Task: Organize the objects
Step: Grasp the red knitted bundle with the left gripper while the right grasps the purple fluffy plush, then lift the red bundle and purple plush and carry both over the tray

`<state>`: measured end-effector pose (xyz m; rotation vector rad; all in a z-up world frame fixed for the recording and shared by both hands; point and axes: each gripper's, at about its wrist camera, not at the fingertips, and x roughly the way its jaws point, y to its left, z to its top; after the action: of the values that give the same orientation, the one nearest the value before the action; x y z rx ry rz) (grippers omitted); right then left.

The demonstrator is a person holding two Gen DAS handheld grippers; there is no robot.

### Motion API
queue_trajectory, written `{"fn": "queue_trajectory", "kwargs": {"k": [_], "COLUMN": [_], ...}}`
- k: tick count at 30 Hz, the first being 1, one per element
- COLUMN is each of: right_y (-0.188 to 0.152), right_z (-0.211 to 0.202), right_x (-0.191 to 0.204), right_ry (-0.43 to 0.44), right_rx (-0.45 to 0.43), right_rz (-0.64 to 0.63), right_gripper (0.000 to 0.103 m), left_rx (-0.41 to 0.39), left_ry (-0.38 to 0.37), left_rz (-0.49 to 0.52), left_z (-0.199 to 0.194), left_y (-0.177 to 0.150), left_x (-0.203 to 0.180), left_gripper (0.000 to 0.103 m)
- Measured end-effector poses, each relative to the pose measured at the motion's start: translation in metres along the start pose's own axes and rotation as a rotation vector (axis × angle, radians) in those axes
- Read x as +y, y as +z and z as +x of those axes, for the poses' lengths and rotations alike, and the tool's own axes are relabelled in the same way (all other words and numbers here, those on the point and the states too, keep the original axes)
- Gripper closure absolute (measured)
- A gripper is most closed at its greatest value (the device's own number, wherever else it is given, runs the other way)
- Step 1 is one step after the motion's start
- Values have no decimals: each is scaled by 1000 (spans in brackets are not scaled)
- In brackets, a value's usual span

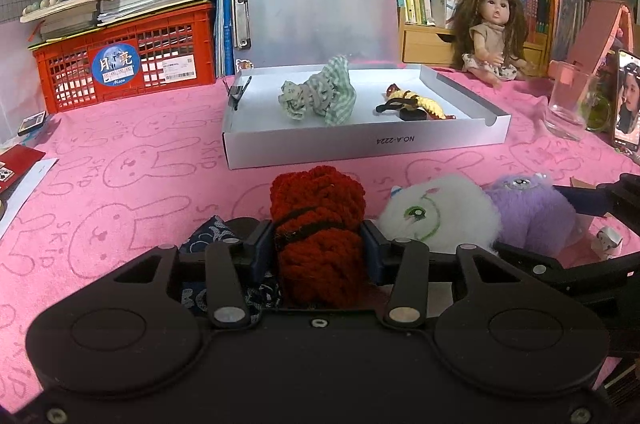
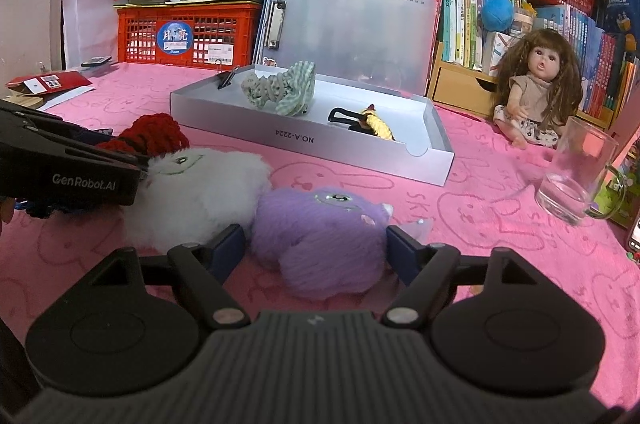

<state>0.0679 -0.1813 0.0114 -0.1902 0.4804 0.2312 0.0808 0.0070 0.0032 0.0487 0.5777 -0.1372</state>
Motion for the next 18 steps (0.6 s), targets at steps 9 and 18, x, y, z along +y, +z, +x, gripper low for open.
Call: {"fn": "queue_trajectory", "kwargs": {"k": [9,18], "right_y": [0,7], "right_z": [-7,-20], "right_x": [-7,-10], "right_ry": [10,1], "right_rx": [-18,-74], "right_rz": [50,61], "right_gripper": [35,36], "left_rx": [-34,-59], "left_ry": [4,-5], "left_rz": [-30,-28], "left_z": [-7,-21], "left_y": [-2,5], "left_x": [1,-2], "left_gripper": [65,65]}}
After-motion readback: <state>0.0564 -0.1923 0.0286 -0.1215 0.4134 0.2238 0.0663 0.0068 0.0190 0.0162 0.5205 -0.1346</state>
